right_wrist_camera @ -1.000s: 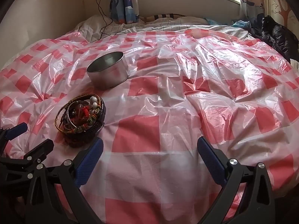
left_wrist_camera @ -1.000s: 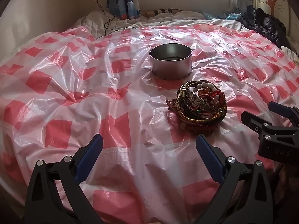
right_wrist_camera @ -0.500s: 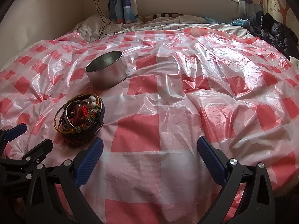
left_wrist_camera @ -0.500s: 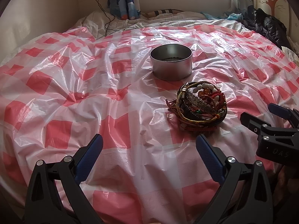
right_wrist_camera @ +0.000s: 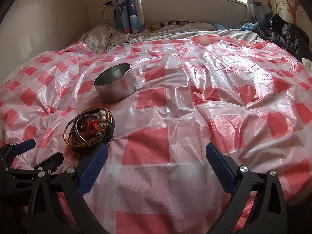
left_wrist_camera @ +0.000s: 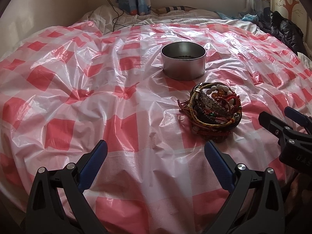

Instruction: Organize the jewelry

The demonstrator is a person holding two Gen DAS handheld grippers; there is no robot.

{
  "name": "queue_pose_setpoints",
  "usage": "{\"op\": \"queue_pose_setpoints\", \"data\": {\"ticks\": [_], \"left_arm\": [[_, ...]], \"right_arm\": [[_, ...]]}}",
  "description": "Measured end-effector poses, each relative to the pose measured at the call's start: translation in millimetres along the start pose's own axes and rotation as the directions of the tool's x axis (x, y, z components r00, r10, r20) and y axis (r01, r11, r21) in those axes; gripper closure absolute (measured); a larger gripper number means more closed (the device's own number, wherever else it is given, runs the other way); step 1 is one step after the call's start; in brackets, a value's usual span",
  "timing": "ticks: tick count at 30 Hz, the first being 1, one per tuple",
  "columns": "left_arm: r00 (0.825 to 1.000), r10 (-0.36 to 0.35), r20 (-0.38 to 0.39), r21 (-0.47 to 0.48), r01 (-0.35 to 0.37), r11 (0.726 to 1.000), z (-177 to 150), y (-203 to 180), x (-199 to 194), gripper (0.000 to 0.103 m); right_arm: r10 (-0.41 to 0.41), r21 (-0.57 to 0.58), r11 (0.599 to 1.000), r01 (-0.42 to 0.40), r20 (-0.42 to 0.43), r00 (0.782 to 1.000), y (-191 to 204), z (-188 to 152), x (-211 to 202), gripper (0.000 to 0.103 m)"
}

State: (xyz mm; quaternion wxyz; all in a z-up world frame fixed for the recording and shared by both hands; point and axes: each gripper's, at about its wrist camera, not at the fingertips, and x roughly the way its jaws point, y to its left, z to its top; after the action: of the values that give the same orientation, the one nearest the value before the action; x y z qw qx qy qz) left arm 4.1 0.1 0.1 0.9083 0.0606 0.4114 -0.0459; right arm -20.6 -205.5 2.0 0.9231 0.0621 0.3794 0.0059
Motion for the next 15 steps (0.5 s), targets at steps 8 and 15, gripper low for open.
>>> {"op": "queue_pose_setpoints", "data": {"ticks": [8, 15], "left_arm": [[1.000, -0.003, 0.015, 0.018, 0.002, 1.000, -0.1, -5.2, -2.0, 0.007], [1.000, -0.004, 0.019, 0.011, 0.004, 1.000, 0.6, -5.2, -3.1, 0.007]], "right_arm": [[-0.001, -0.007, 1.000, 0.001, -0.003, 1.000, 1.7, -1.0, 1.9, 0.006], [0.000, -0.012, 1.000, 0.000, 0.001, 1.000, 4.9, -1.9, 2.2, 0.006]]}}
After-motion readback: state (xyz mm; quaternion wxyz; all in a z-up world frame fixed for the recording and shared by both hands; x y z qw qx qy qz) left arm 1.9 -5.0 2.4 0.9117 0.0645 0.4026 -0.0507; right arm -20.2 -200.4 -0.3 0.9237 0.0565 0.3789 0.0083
